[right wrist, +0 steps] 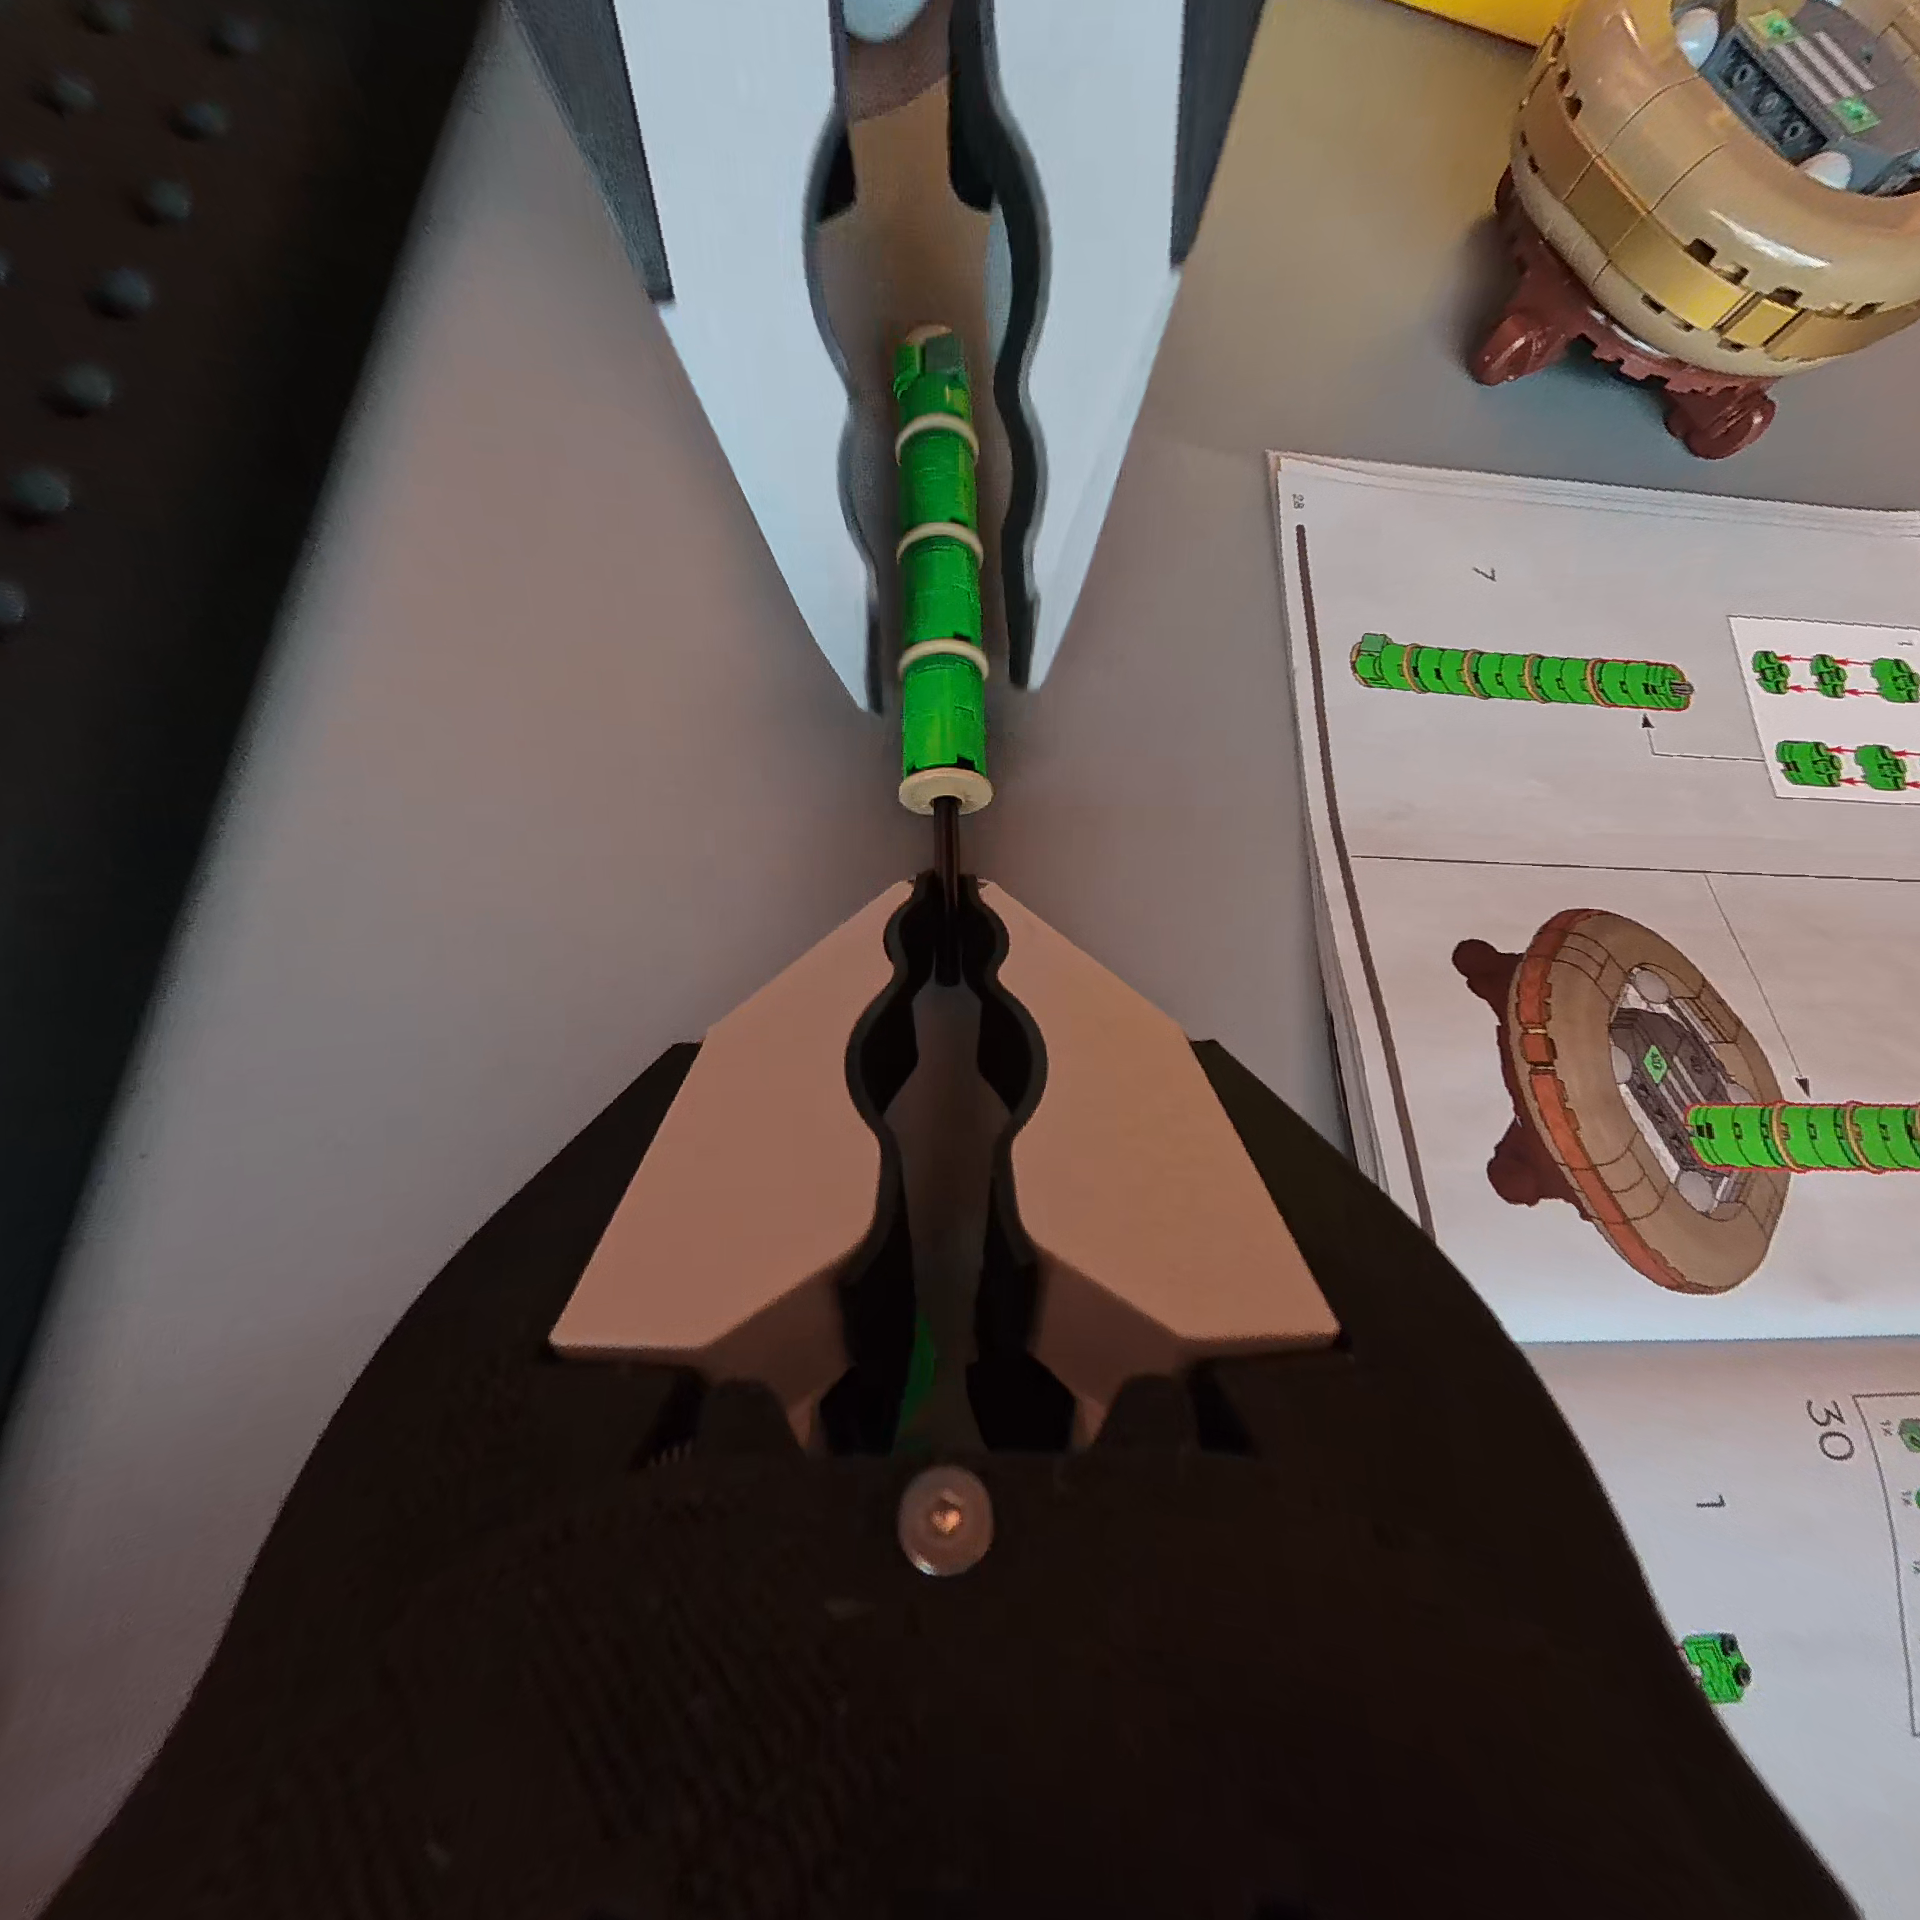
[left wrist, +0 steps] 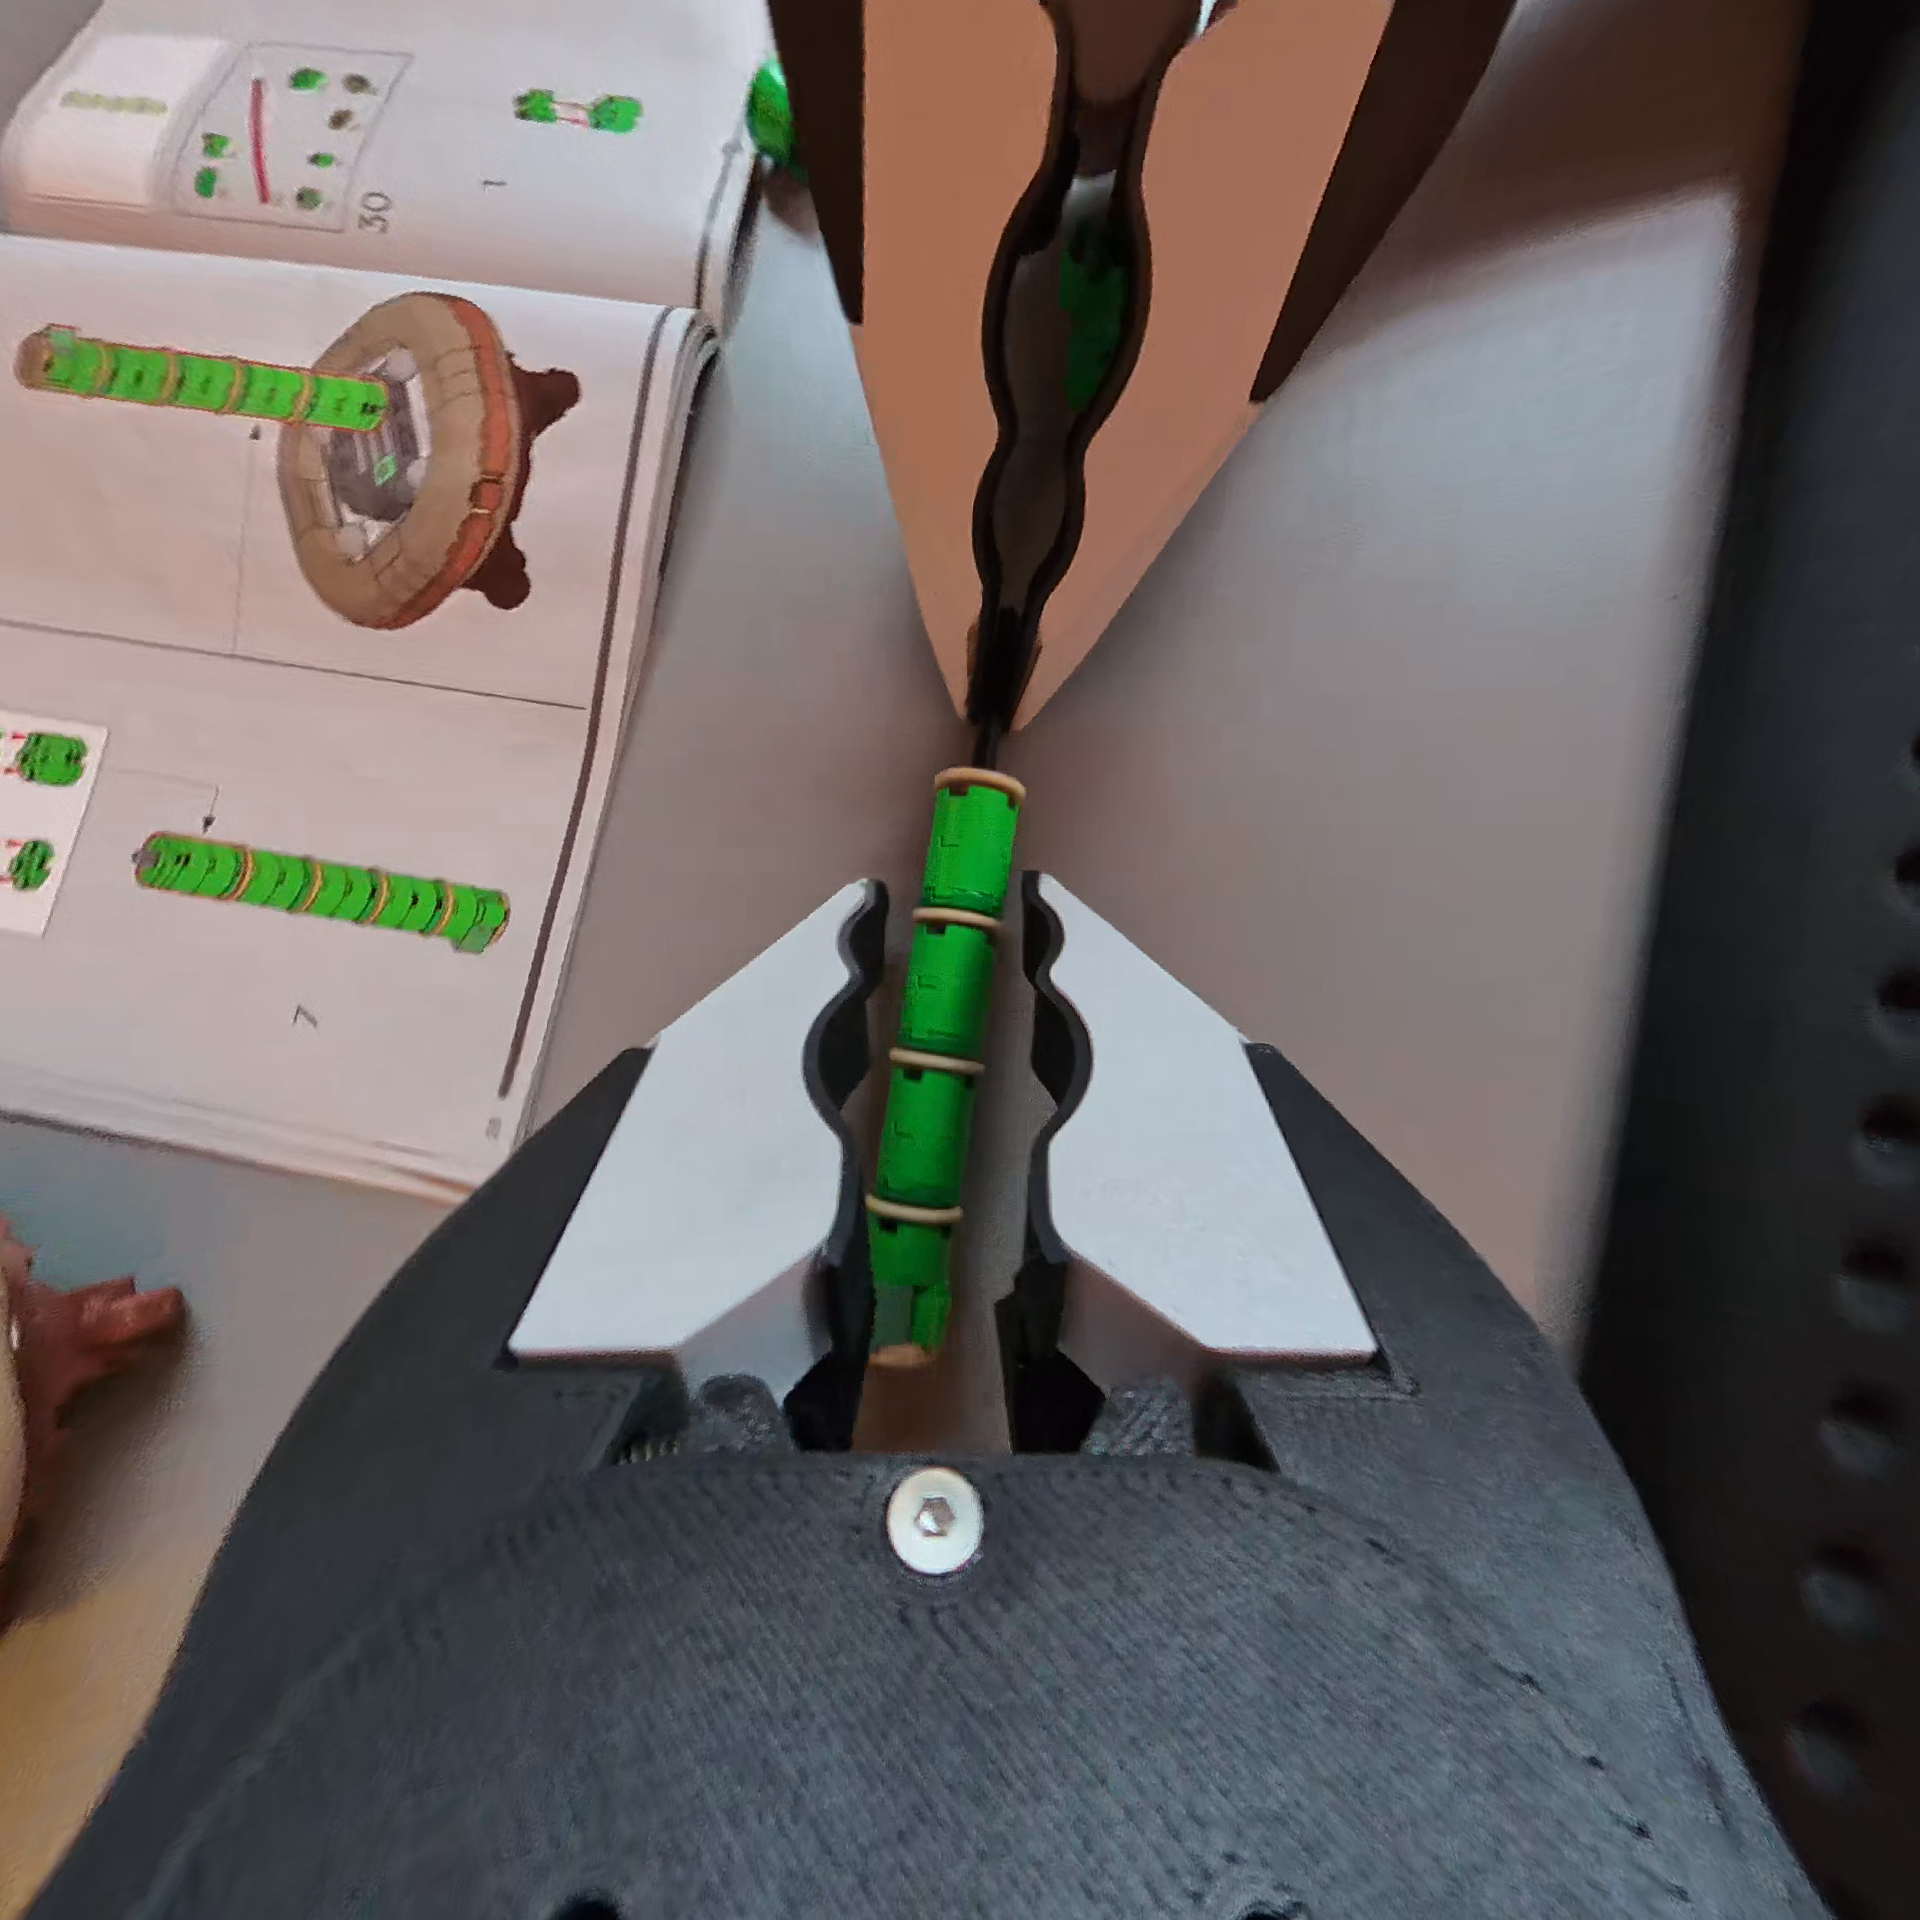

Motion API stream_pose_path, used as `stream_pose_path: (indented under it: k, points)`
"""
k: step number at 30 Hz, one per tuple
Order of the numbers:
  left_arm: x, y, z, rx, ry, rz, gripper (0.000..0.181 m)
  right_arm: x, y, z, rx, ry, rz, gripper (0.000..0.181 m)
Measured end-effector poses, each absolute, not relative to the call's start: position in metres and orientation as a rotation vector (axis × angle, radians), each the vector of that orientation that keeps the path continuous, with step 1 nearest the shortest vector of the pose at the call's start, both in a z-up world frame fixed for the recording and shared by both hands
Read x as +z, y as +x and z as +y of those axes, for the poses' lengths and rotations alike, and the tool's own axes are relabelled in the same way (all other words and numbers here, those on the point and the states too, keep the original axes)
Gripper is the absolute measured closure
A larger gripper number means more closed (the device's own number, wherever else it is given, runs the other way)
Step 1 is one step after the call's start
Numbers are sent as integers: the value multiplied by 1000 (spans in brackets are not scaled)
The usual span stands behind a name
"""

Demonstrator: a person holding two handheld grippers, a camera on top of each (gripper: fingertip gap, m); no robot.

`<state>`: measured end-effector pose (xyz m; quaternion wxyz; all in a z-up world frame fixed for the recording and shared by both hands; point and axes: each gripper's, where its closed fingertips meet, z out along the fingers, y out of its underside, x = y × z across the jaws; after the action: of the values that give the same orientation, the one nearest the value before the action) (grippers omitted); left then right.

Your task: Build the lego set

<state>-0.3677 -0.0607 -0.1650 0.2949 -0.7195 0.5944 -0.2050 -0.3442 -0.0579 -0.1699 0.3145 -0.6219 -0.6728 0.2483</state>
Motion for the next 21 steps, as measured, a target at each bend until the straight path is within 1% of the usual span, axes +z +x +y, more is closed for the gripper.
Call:
stream_pose_path:
  k: [1, 5, 9, 11, 13, 14, 15, 18, 19, 21]
  points:
    - [-159, -370, -63, -577, -1907, 1547, 154, -168, -345, -59, 662, -1637, -1769, 177]
    - [-141, -382, -67, -615, -1890, 1441, 147, -163, -353, -64, 684, -1600, -1802, 178]
    - [-159, -398, -68, -503, -1964, 1471, 145, -163, -362, -66, 667, -1564, -1840, 178]
    - [-168, -404, -68, -433, -1991, 1491, 146, -162, -365, -67, 666, -1538, -1852, 178]
    - [-170, -404, -70, -432, -1994, 1501, 152, -162, -367, -66, 656, -1516, -1865, 178]
    - [-172, -405, -71, -423, -2005, 1508, 156, -161, -369, -65, 653, -1513, -1861, 178]
    - [-172, -405, -71, -429, -2011, 1501, 164, -161, -370, -63, 648, -1516, -1850, 177]
    - [-172, -413, -66, -397, -2059, 1434, 166, -157, -365, -53, 609, -1545, -1785, 152]
    - [-172, -420, -62, -370, -2087, 1386, 166, -150, -359, -46, 567, -1535, -1738, 148]
    - [-172, -442, -52, -282, -2165, 1241, 166, -128, -340, -35, 495, -1457, -1626, 147]
